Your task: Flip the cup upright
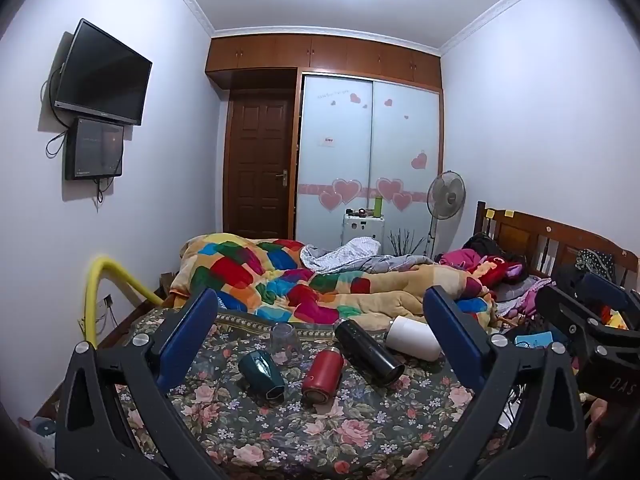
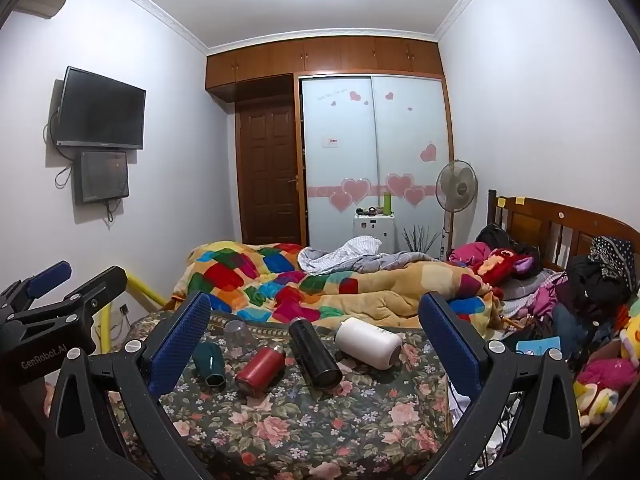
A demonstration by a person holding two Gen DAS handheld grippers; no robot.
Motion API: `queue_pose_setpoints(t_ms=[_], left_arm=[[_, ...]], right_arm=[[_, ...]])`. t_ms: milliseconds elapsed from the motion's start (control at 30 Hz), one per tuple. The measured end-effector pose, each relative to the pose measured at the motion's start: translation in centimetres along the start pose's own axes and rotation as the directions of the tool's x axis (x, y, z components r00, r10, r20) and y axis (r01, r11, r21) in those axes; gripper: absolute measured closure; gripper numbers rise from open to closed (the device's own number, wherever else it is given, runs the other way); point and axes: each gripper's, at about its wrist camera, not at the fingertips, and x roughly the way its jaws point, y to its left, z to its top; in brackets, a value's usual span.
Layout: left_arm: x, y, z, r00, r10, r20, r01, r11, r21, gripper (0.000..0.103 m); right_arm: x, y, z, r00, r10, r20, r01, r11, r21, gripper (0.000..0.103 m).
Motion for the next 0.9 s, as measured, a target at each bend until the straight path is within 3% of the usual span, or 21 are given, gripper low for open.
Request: queue_pose_setpoints(t_ms=[900], left_arm=[[-0.7, -0.2, 0.1, 1.000, -0.001, 0.024, 0.001, 1.000, 0.005, 0.000]], right_arm=[[0.0, 0.1, 0.2, 1.000, 0.009, -0.001, -0.009, 1.000, 0.017, 0.000]])
